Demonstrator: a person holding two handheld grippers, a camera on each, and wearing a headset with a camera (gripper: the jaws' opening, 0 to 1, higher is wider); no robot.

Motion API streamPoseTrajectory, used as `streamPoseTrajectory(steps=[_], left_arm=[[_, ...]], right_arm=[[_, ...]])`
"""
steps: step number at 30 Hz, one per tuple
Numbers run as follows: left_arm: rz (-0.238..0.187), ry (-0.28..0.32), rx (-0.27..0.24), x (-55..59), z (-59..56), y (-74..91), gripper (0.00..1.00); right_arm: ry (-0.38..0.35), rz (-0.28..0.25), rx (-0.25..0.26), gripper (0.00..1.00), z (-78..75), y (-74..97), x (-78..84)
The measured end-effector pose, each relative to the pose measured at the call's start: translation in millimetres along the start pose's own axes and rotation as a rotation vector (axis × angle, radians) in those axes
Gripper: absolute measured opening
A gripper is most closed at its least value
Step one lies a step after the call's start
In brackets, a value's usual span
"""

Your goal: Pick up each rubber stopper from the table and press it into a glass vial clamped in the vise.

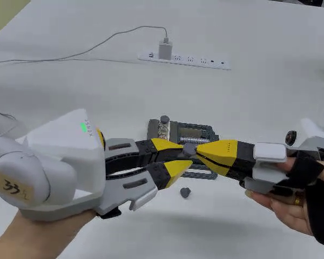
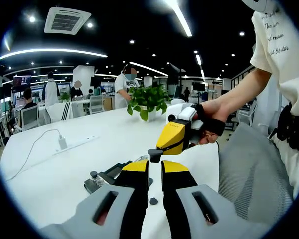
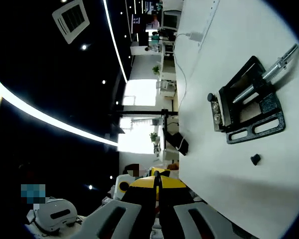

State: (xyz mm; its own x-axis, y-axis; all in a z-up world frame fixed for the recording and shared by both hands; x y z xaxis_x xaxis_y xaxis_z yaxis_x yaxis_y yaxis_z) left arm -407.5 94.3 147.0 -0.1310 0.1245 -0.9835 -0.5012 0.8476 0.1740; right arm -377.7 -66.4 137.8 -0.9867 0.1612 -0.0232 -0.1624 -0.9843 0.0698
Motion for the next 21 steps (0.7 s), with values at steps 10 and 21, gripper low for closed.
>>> streamPoseTrajectory(steps=[10, 21], left_arm=[[-0.003, -0.007, 0.003, 0.4, -1.4, 0.2, 0.06], [0.002, -0.012, 0.010, 2.0, -3.1, 1.3, 0.05]], right_arm=[[-0.012, -0.001, 0.011, 0.00, -1.6, 0.7, 3.4], [-0.039, 0.003, 0.006, 0.00, -5.0, 1.2, 4.1]])
Point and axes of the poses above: the centre of the closed fingertips' face, and the gripper's own axes: y roughly backward along the fingers, z roughly to its left, x roughly out of its underside, the point moved 9 cm from there along y, roughly backward along the fingers, and after that the axes turned 3 degrees about x, right-handed, at the moved point
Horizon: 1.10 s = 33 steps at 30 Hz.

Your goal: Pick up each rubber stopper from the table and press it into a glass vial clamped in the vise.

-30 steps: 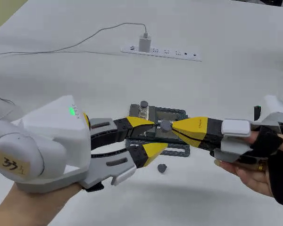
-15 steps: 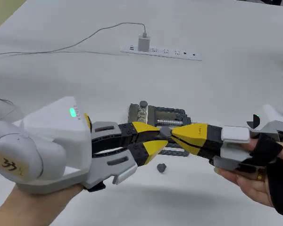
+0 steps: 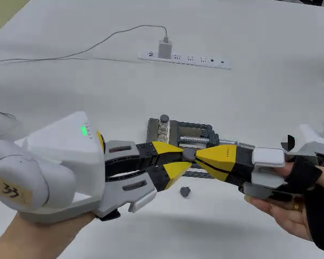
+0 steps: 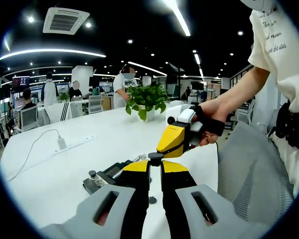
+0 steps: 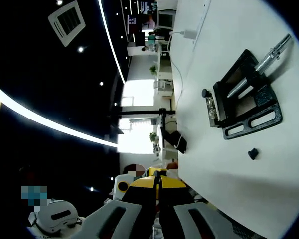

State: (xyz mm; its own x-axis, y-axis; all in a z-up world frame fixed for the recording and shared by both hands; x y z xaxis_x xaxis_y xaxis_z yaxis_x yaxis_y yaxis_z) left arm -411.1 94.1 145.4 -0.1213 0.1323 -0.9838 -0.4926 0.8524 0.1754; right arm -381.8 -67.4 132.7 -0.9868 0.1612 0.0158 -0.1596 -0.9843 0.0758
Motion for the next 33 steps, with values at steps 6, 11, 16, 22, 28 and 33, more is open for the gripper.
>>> streamPoseTrajectory(steps=[6, 11, 16, 22, 28, 33], left_arm=[[0.001, 0.002, 0.004, 0.8, -0.7, 1.1, 0.04], [0.004, 0.021, 0.006, 2.2, -0.3, 1.5, 0.04], [-0.005, 0.029, 0.002, 1.2, 0.9, 1.0, 0.04], [0.000, 0.033, 0.004, 1.8, 1.1, -0.2, 0.04], [0.004, 0.042, 0.003, 3.7, 0.9, -0.4, 0.04], [0.013, 0.049, 0.005, 6.0, 0.5, 0.4, 0.04]], right_arm=[[-0.005, 0.001, -0.001, 0.00, -0.4, -0.8, 2.6], [0.027, -0.001, -0.001, 0.00, -2.9, 0.6, -0.2], [0.105, -0.015, -0.011, 0.00, -1.0, 1.0, 0.2], [0.207, -0.047, 0.015, 0.24, -1.0, 0.3, -0.4], [0.298, -0.053, 0.053, 0.52, -2.5, -1.3, 1.7], [0.417, -0.010, 0.082, 0.64, -3.2, 0.4, 1.4]])
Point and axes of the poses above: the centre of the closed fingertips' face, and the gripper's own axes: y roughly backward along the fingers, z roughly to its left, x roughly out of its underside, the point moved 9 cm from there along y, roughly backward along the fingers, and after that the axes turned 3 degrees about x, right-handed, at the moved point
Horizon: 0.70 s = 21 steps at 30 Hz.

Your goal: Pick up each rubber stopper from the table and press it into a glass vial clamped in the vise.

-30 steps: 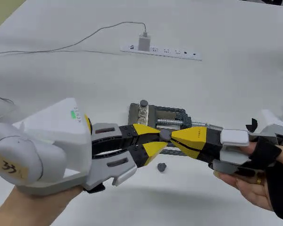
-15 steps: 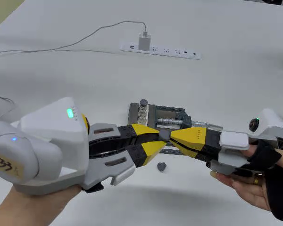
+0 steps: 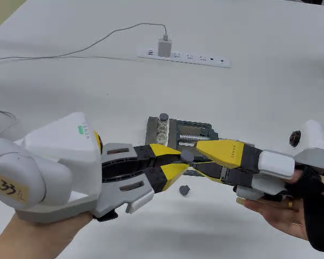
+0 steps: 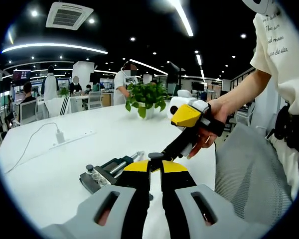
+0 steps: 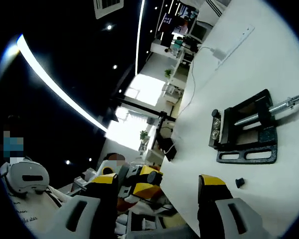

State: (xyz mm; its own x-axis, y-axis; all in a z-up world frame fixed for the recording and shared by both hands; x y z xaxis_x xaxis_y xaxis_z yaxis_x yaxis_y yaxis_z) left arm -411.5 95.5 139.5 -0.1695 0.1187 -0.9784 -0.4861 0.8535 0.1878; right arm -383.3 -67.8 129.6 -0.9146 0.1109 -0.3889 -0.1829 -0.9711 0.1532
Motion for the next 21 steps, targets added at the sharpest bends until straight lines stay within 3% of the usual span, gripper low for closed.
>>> streamPoseTrajectory(steps=[12, 14, 21], left_arm=[[0.027, 0.017, 0.009, 6.2, -0.7, 0.4, 0.04], [0.030, 0.017, 0.011, 7.0, -0.8, 0.6, 0.04], [0.049, 0.022, 0.021, 10.9, -1.5, 1.5, 0.04]], right_arm=[[0.434, 0.188, 0.115, 0.84, 7.5, 1.5, -10.0], [0.504, 0.215, 0.122, 0.85, 10.1, 0.3, -12.3], [0.639, 0.324, 0.147, 0.81, 16.6, -1.9, -16.2]])
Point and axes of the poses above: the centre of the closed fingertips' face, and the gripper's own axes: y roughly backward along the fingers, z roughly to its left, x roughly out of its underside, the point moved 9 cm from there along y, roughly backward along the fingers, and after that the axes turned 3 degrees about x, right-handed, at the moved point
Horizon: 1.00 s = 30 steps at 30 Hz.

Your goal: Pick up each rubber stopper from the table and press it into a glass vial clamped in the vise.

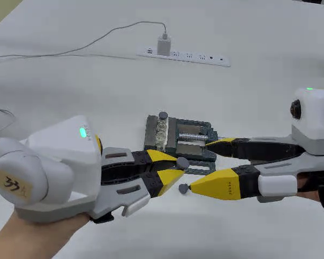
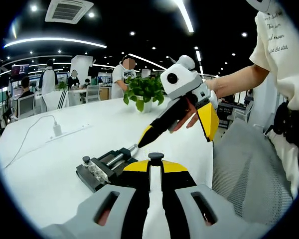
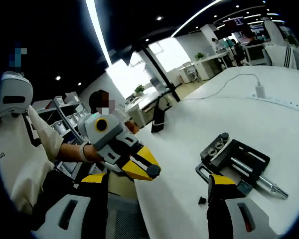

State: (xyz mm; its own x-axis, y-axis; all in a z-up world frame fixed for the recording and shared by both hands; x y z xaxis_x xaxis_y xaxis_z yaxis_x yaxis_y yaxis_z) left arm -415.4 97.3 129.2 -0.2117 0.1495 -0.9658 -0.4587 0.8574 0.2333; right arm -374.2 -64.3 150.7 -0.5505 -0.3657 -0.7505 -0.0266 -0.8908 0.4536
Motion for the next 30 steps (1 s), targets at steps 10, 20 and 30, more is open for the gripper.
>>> streamPoseTrajectory(steps=[10, 20, 30], left_arm=[[0.039, -0.004, 0.028, 4.0, 0.2, -0.9, 0.04], [0.090, -0.018, 0.076, 9.8, -4.4, -5.9, 0.04], [0.128, -0.033, 0.117, 14.4, -10.0, -8.3, 0.04]], right_arm=[[0.241, 0.164, 0.010, 0.74, -5.8, -0.8, -6.7], [0.498, 0.325, -0.003, 0.55, 3.0, -9.7, -9.2], [0.574, 0.392, -0.059, 0.30, 14.1, -16.0, -8.7]])
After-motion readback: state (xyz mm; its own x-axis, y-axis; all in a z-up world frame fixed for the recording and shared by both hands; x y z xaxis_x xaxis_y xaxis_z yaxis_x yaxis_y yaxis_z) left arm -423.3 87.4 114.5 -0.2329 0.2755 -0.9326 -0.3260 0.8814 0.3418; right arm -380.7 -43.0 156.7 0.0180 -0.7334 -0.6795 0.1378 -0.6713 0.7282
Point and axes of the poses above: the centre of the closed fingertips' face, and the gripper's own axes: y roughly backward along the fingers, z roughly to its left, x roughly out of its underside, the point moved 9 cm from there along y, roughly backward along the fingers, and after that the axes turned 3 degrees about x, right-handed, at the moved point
